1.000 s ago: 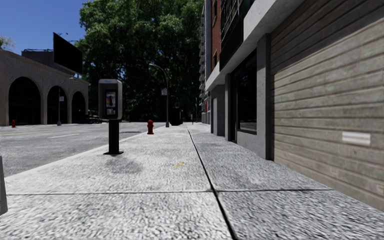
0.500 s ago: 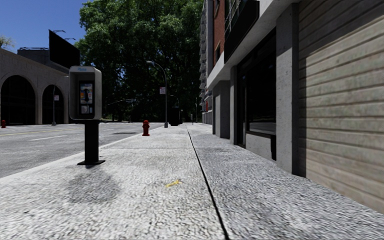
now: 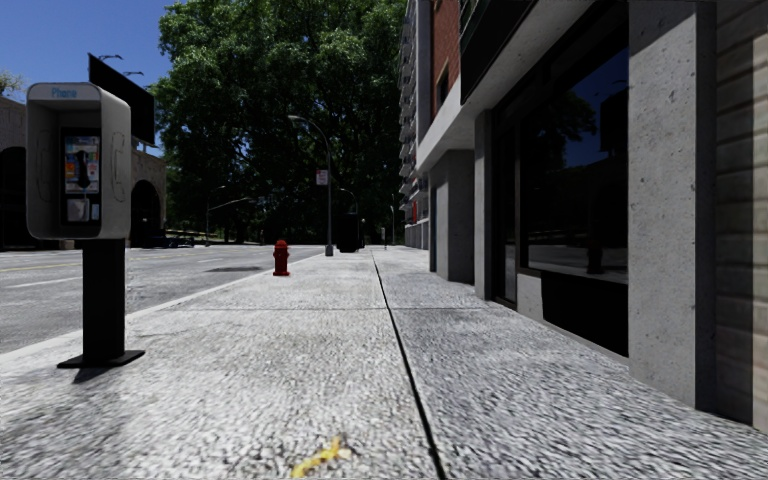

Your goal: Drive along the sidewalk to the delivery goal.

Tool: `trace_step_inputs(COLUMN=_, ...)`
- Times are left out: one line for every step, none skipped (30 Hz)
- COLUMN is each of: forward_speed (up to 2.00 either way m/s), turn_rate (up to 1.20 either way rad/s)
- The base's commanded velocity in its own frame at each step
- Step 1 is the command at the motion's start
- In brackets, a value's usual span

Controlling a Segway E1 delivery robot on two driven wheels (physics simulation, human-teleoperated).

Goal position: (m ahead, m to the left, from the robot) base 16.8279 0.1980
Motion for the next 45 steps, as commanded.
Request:
trace_step_inputs(forward_speed=2.00, turn_rate=0.00)
trace_step_inputs(forward_speed=2.00, turn_rate=0.00)
trace_step_inputs(forward_speed=2.00, turn_rate=0.00)
trace_step_inputs(forward_speed=2.00, turn_rate=0.00)
trace_step_inputs(forward_speed=2.00, turn_rate=0.00)
trace_step_inputs(forward_speed=2.00, turn_rate=0.00)
trace_step_inputs(forward_speed=2.00, turn_rate=0.00)
trace_step_inputs(forward_speed=2.00, turn_rate=0.00)
trace_step_inputs(forward_speed=2.00, turn_rate=0.00)
trace_step_inputs(forward_speed=2.00, turn_rate=0.00)
trace_step_inputs(forward_speed=2.00, turn_rate=0.00)
trace_step_inputs(forward_speed=2.00, turn_rate=0.00)
trace_step_inputs(forward_speed=2.00, turn_rate=0.00)
trace_step_inputs(forward_speed=2.00, turn_rate=0.00)
trace_step_inputs(forward_speed=2.00, turn_rate=0.00)
trace_step_inputs(forward_speed=2.00, turn_rate=0.00)
trace_step_inputs(forward_speed=2.00, turn_rate=0.00)
trace_step_inputs(forward_speed=2.00, turn_rate=0.00)
trace_step_inputs(forward_speed=2.00, turn_rate=0.00)
trace_step_inputs(forward_speed=2.00, turn_rate=0.00)
trace_step_inputs(forward_speed=2.00, turn_rate=0.00)
trace_step_inputs(forward_speed=2.00, turn_rate=0.00)
trace_step_inputs(forward_speed=2.00, turn_rate=0.00)
trace_step_inputs(forward_speed=2.00, turn_rate=0.00)
trace_step_inputs(forward_speed=2.00, turn_rate=0.00)
trace_step_inputs(forward_speed=2.00, turn_rate=0.00)
trace_step_inputs(forward_speed=2.00, turn_rate=0.00)
trace_step_inputs(forward_speed=2.00, turn_rate=0.00)
trace_step_inputs(forward_speed=2.00, turn_rate=0.00)
trace_step_inputs(forward_speed=2.00, turn_rate=0.00)
trace_step_inputs(forward_speed=2.00, turn_rate=0.00)
trace_step_inputs(forward_speed=2.00, turn_rate=0.00)
trace_step_inputs(forward_speed=2.00, turn_rate=0.00)
trace_step_inputs(forward_speed=2.00, turn_rate=0.00)
trace_step_inputs(forward_speed=2.00, turn_rate=0.00)
trace_step_inputs(forward_speed=2.00, turn_rate=0.00)
trace_step_inputs(forward_speed=2.00, turn_rate=0.00)
trace_step_inputs(forward_speed=2.00, turn_rate=0.00)
trace_step_inputs(forward_speed=2.00, turn_rate=0.00)
trace_step_inputs(forward_speed=2.00, turn_rate=0.00)
trace_step_inputs(forward_speed=2.00, turn_rate=0.00)
trace_step_inputs(forward_speed=2.00, turn_rate=0.00)
trace_step_inputs(forward_speed=2.00, turn_rate=0.00)
trace_step_inputs(forward_speed=2.00, turn_rate=0.00)
trace_step_inputs(forward_speed=2.00, turn_rate=0.00)
